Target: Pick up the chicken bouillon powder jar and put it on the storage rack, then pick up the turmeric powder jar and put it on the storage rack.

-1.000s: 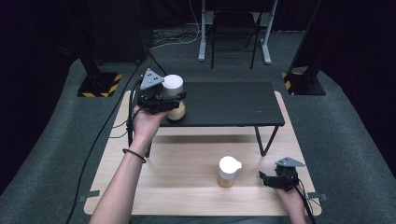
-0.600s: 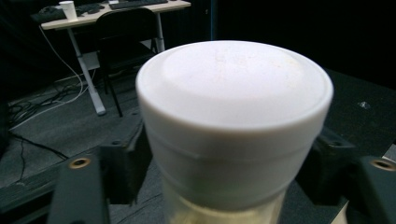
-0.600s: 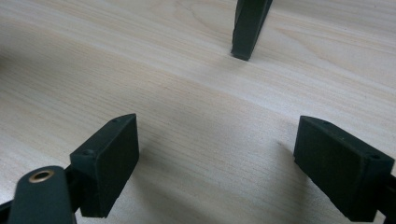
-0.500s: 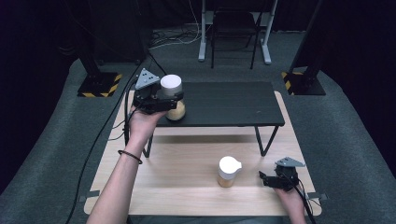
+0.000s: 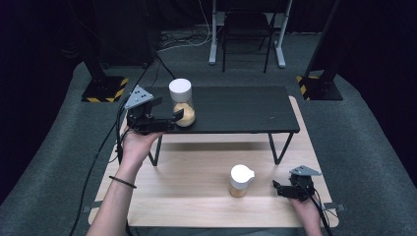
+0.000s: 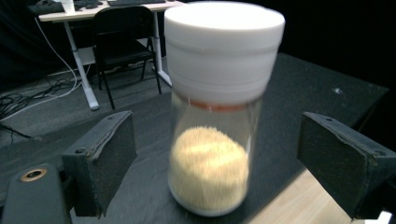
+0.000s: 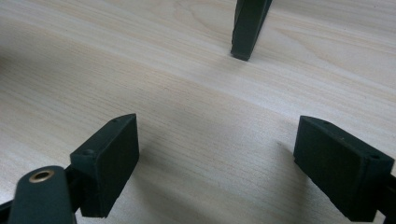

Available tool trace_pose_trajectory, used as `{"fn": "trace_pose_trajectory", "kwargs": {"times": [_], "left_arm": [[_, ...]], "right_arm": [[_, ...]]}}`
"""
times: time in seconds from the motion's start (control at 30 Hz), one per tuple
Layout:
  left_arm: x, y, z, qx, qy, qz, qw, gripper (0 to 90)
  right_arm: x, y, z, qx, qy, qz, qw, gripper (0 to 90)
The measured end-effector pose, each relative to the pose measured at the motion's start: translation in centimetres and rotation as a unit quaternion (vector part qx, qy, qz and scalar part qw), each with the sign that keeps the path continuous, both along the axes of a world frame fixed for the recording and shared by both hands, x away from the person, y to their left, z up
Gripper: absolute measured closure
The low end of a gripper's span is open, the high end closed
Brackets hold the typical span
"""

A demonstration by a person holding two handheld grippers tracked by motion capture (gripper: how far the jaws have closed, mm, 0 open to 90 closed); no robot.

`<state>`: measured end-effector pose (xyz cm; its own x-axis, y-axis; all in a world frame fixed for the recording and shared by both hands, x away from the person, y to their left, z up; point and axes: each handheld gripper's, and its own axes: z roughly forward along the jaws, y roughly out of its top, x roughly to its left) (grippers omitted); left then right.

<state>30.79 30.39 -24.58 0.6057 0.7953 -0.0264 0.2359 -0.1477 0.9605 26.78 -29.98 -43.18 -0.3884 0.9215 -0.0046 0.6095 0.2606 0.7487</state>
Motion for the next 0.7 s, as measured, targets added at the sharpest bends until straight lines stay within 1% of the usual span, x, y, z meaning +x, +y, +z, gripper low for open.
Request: {"fn": "trace_pose_trajectory", "kwargs": {"times": [0.1,0.17,0.23,0.4,0.53,0.7], "left_arm": [[-1.0,0.2,-0.5,0.008,-0.007,0.006,0.9999,10.7],[-1.8,0.5,-1.1,0.007,-0.012,0.010,0.9998,10.6],[-2.6,0.7,-1.8,0.012,-0.018,0.018,0.9996,10.6],[-4.0,1.4,-3.4,0.009,-0.013,0.025,0.9996,10.1],[-5.4,2.0,-4.5,0.014,-0.016,0.033,0.9992,9.5],[-6.4,2.4,-5.8,0.022,-0.011,0.041,0.9989,9.3]], "right_arm": [[0.0,0.0,0.0,0.000,0.000,0.000,1.0000,13.2],[0.0,0.0,0.0,0.001,0.000,0.000,1.0000,13.2],[0.0,0.0,0.0,0.001,0.000,0.000,1.0000,13.2],[0.0,0.0,0.0,0.000,0.000,0.000,1.0000,13.1],[0.0,0.0,0.0,0.000,0.000,0.000,1.0000,13.2],[0.0,0.0,0.0,0.000,0.000,0.000,1.0000,13.2]]}}
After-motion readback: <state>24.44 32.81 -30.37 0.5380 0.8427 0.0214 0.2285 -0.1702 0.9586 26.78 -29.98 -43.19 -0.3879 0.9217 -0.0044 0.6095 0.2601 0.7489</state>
